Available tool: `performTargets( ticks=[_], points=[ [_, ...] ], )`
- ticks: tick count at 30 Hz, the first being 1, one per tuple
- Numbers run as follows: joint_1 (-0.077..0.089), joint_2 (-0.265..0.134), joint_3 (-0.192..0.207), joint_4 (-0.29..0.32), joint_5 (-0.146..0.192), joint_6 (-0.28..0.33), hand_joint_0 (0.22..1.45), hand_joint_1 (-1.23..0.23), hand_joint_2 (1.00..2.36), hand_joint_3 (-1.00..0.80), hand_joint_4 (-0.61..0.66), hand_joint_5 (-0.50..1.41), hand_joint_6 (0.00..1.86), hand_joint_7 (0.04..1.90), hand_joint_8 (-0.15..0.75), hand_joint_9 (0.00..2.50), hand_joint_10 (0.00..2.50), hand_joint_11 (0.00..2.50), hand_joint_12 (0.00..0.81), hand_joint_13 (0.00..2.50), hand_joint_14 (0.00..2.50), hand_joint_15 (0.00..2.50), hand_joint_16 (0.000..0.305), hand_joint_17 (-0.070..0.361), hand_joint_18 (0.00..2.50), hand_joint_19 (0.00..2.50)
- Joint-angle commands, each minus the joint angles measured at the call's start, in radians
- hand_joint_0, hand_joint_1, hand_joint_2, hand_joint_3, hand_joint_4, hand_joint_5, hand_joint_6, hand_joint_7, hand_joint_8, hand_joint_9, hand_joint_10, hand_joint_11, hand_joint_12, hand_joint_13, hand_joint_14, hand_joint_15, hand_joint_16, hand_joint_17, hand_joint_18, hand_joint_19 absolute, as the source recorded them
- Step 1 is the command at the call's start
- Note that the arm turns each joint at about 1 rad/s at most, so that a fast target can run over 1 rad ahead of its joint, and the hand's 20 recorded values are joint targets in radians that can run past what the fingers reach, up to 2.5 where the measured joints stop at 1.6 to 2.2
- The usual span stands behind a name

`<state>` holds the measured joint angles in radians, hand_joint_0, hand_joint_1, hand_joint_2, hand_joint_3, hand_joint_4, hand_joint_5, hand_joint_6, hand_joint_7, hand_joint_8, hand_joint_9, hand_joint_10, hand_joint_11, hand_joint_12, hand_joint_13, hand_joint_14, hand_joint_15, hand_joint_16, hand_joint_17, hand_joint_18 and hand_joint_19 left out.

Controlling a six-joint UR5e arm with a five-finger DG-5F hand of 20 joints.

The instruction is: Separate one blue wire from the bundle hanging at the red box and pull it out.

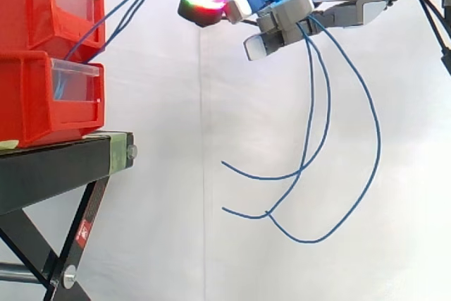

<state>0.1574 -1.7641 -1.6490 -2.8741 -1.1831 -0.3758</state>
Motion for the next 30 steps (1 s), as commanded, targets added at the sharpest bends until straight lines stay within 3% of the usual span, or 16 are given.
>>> performTargets(
  ticks=[1, 15, 22, 30],
  points=[
    [0.001, 0.000, 0.000, -0.001, 0.000, 0.000, 0.71, -0.94, 1.03, -0.14, 0.22, -0.24, 0.80, 1.01, 0.312, 0.86, 0.02, 1.07, 0.304, 1.25, 0.16, 1.86, 0.044, 0.099, 0.69, 0.77],
    [0.001, 0.000, 0.000, 0.002, 0.005, 0.002, 0.70, -1.03, 1.02, -0.21, 0.22, -0.26, 0.78, 1.05, 0.286, 0.71, 0.02, 1.08, 0.319, 1.12, 0.14, 1.86, 0.039, 0.087, 0.60, 0.73],
    [0.001, 0.000, 0.000, 0.001, 0.003, 0.002, 0.53, -0.83, 1.01, -0.41, 0.25, -0.23, 0.76, 1.06, 0.338, 0.84, 0.02, 1.08, 0.340, 1.15, 0.34, 1.73, 0.047, 0.106, 0.63, 0.84],
    [0.001, 0.000, 0.000, 0.002, 0.000, 0.000, 0.52, -0.71, 1.00, -0.45, 0.25, -0.21, 0.77, 1.05, 0.351, 0.95, 0.02, 1.11, 0.342, 1.21, 0.39, 1.68, 0.050, 0.113, 0.68, 0.86]
  ],
)
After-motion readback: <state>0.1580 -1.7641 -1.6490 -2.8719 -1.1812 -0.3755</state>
